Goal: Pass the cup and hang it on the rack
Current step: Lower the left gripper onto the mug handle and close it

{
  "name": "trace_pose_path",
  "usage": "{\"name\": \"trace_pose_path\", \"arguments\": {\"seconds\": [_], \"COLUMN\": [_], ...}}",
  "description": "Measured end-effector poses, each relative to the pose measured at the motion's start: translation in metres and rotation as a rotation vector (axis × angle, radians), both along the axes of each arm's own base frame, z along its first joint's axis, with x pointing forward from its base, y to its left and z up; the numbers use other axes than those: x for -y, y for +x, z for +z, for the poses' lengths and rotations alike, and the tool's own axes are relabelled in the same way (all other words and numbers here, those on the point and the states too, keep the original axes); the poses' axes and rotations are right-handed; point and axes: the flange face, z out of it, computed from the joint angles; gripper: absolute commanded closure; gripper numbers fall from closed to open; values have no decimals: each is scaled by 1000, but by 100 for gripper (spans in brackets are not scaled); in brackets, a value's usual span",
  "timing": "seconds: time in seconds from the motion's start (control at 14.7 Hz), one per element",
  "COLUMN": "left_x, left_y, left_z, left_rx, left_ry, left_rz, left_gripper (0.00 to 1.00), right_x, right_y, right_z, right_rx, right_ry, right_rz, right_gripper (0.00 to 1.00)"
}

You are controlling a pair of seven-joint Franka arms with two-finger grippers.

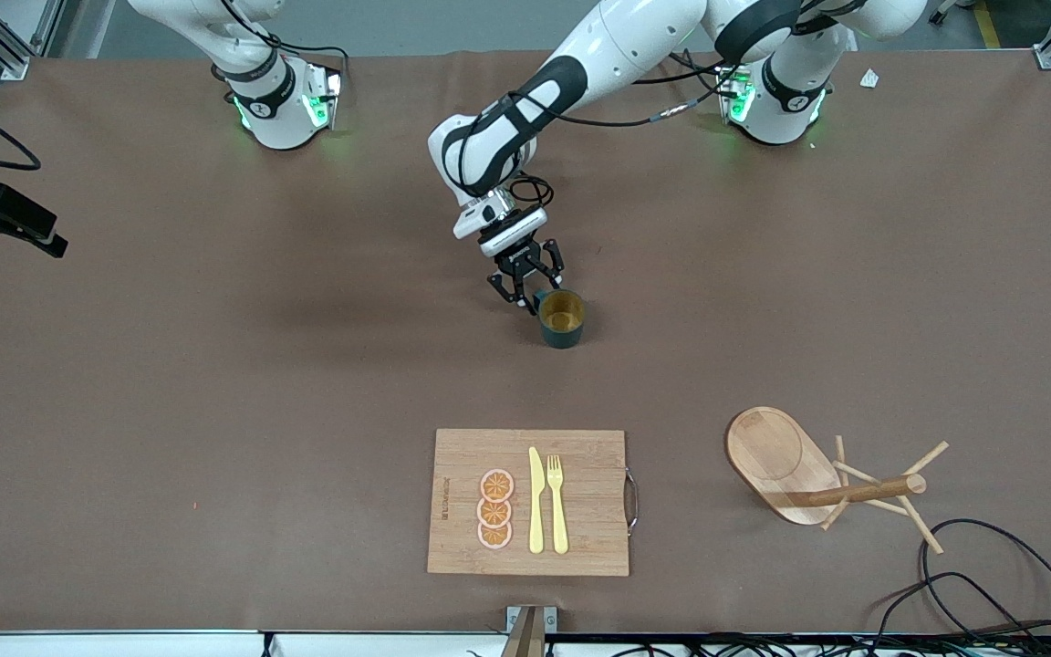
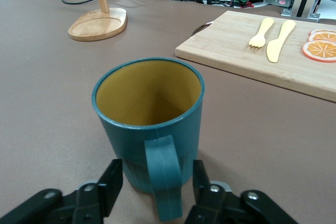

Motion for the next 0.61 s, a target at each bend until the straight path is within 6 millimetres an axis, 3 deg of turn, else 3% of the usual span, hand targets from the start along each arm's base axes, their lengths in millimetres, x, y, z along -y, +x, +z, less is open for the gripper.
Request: {"name": "trace_pose_path", "arguments": {"seconds": [0.61], "left_x": [-1], "left_y": [5], "left_z": [0], "left_rx": [-1], "left_ry": [-8], "left_rz": [6], "left_gripper": [98], "right_x": [0], "right_y": [0], "right_z": [0], "right_rx": [-2], "right_ry": [0], "right_rz": [0], "right_gripper": [0]}}
